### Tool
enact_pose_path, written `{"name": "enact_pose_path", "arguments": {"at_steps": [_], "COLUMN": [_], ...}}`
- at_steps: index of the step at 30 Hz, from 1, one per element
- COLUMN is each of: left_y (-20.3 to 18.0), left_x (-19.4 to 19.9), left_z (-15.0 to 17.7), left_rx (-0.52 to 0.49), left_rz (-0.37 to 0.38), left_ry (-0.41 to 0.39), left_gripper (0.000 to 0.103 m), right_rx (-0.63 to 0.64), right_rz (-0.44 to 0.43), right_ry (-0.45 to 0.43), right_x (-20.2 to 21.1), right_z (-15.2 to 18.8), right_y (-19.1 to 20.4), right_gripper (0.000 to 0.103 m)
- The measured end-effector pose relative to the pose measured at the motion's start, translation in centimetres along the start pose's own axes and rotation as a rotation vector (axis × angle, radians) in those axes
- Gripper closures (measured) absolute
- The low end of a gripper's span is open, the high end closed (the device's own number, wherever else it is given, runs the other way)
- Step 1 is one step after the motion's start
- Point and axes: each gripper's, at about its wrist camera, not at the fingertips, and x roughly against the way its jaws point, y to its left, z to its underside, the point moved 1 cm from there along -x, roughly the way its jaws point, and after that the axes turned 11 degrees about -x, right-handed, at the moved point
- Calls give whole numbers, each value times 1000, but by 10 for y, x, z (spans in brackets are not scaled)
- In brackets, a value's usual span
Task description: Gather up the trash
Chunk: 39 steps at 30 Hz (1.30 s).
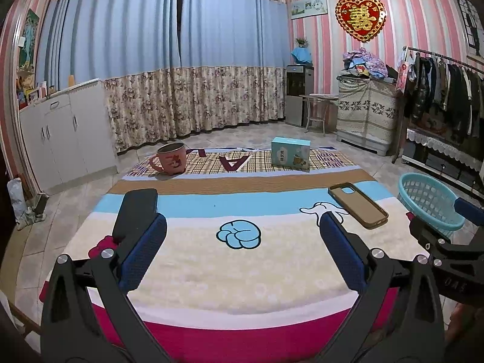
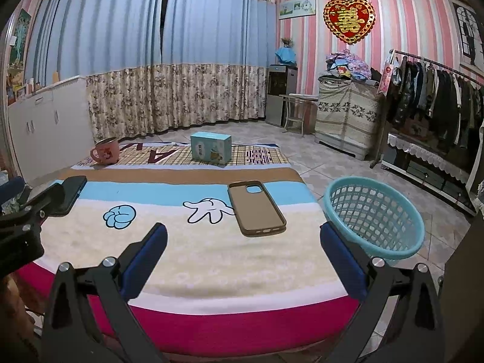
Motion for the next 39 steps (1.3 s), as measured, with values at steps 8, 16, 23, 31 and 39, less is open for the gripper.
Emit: {"name": "enact_pose_path", "arguments": {"at_steps": [8, 16, 23, 31, 39], "left_y": [0, 1, 2, 1, 2], "left_x": [0, 0, 1, 1, 1], "left_z": [-1, -1, -2, -2, -1], "left_rx": [-3, -4, -5, -5, -5], "left_rz": [-2, -3, -5, -4, -5], "left_ry": [-2, -3, -4, -4, -4], "left_gripper": [5, 5, 5, 5, 5], "right_rx": [-5, -7, -7, -7, -8], "right_rz": [-5, -4, -4, -5, -6], "right_ry": [2, 2, 2, 2, 2], "right_x": [-1, -2, -2, -2, -2], "right_z": [2, 3, 3, 3, 3], "right_y": [0, 1, 1, 0, 0], "right_gripper": [4, 4, 4, 4, 4]}}
